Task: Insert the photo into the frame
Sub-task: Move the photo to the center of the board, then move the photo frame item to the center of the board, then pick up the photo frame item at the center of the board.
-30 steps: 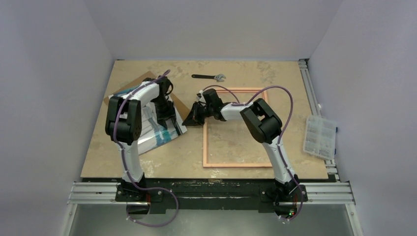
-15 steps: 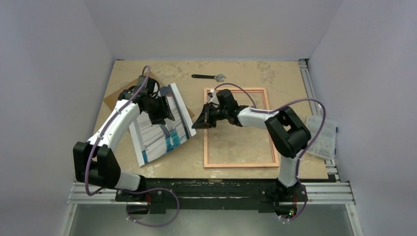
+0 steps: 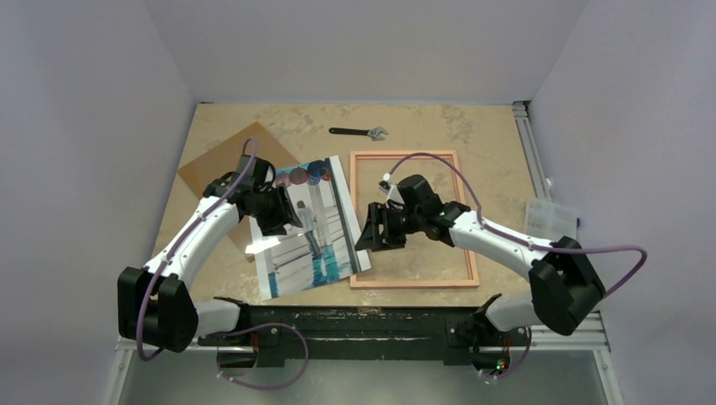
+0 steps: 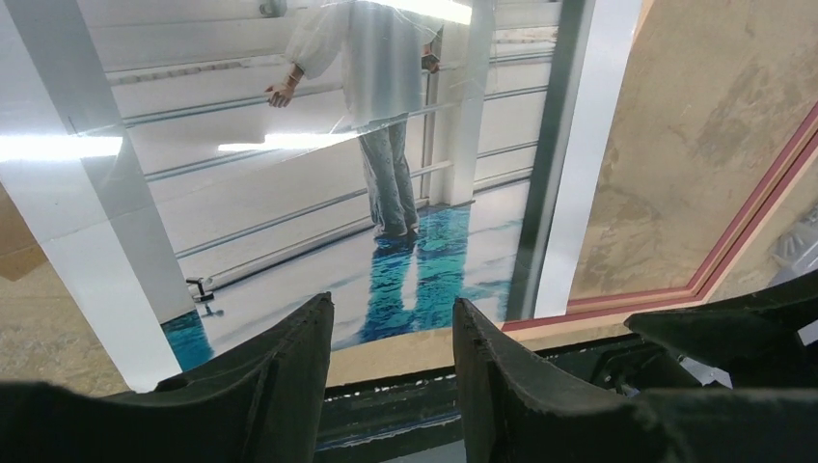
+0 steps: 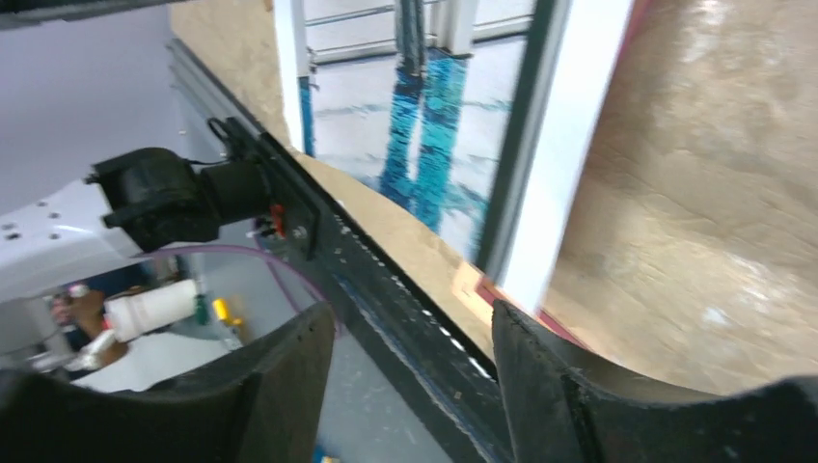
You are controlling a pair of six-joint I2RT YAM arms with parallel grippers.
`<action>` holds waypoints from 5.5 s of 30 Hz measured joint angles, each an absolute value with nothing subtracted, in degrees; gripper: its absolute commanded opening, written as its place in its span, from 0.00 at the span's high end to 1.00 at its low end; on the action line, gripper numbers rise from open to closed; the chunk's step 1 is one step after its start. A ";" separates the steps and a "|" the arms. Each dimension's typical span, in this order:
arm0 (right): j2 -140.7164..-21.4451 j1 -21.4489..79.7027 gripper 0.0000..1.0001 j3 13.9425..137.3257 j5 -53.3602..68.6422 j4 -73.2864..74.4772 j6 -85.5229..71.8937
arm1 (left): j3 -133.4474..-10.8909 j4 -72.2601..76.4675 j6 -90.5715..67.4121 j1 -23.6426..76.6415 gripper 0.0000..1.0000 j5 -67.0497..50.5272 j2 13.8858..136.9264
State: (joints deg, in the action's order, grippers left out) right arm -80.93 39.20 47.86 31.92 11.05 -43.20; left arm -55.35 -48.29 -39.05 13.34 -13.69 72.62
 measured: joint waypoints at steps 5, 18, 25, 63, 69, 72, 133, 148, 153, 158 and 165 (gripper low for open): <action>-78.56 39.31 0.36 48.90 25.21 18.50 -38.15 | -53.36 -46.72 -39.97 14.46 0.53 -11.97 72.84; -106.26 39.27 0.36 70.76 29.39 13.45 -39.16 | -56.64 -49.34 -37.82 8.58 0.44 -5.48 78.59; -119.59 39.38 0.37 83.64 31.73 12.56 -41.89 | -59.83 -48.71 -35.83 0.51 0.47 -6.96 90.56; -132.40 40.58 1.00 79.85 41.52 -26.68 -73.34 | -66.06 -51.77 -29.39 -1.10 0.48 -8.86 101.69; -123.72 39.57 1.00 69.17 40.91 -24.62 -70.39 | -63.77 -50.96 -29.47 1.78 0.39 -11.03 88.23; -113.38 37.26 1.00 60.90 40.34 -21.89 -66.92 | -62.63 -50.11 -30.68 3.07 0.38 -13.47 78.24; -111.81 20.23 0.89 55.77 57.14 -11.94 -43.22 | -38.76 -34.20 -40.51 8.32 0.40 -17.87 78.43; -101.51 20.12 1.00 54.74 57.87 -10.96 -48.14 | -40.38 -37.76 -40.58 8.69 0.37 -17.69 70.46; -90.45 18.98 1.00 58.13 54.00 -2.31 -46.70 | -45.43 -40.88 -41.98 10.94 0.34 -17.43 64.07; -79.68 17.39 1.00 64.73 45.10 9.52 -44.07 | -49.04 -41.78 -44.73 15.94 0.31 -16.36 61.58; -67.29 16.97 1.00 78.63 29.02 27.00 -38.72 | -54.33 -41.08 -48.07 26.04 0.25 -13.13 67.22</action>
